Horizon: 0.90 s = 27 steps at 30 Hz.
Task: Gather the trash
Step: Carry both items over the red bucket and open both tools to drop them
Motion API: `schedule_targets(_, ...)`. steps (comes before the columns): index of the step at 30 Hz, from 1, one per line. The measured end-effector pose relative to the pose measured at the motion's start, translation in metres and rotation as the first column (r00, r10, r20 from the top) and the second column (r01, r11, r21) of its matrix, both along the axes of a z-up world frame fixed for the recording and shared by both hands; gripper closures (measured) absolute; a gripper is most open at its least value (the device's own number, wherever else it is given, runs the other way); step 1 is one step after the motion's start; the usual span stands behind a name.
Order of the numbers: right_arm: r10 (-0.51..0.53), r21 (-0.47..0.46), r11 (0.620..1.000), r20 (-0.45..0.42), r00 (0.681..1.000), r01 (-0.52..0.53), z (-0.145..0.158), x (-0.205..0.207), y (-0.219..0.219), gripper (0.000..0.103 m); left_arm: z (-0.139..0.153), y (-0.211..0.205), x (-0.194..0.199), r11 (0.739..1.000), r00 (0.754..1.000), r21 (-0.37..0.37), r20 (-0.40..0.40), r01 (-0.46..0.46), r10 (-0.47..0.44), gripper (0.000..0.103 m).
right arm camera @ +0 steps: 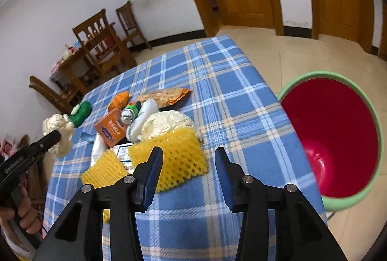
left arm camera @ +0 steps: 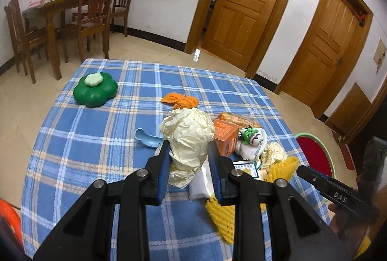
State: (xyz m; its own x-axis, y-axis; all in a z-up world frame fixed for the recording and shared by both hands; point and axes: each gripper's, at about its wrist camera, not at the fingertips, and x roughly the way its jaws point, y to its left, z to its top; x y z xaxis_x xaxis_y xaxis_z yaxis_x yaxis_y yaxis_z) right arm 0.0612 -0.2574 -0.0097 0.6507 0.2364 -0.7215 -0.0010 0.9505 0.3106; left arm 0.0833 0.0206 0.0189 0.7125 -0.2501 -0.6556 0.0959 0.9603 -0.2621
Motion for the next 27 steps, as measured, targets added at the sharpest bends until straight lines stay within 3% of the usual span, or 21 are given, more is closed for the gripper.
schedule_targets(8, 0.126, 0.05, 0.991, -0.014, 0.992, -0.125, -0.018, 0.015, 0.007, 0.059, -0.002, -0.006, -0.004, 1.0, 0.999, 0.008, -0.032, -0.016, 0.017, 0.073)
schedule_targets(12, 0.148, 0.072, 0.987, -0.006, 0.989, -0.147, -0.022, 0.012, 0.009, 0.09, 0.0, -0.013, -0.008, 1.0, 0.999, 0.01, -0.037, -0.004, 0.004, 0.073)
schedule_targets(22, 0.096, 0.112, 0.988, 0.129, 0.987, -0.11, 0.016, -0.034, -0.01, 0.092, 0.014, -0.04, -0.019, 0.997, 0.997, 0.004, -0.012, 0.074, -0.074, 0.073)
schedule_targets(27, 0.015, 0.095, 0.995, 0.185, 0.983, -0.033, 0.04, -0.058, -0.03, 0.092, 0.023, -0.063, -0.023, 0.989, 0.989, -0.01, 0.001, 0.145, -0.145, 0.073)
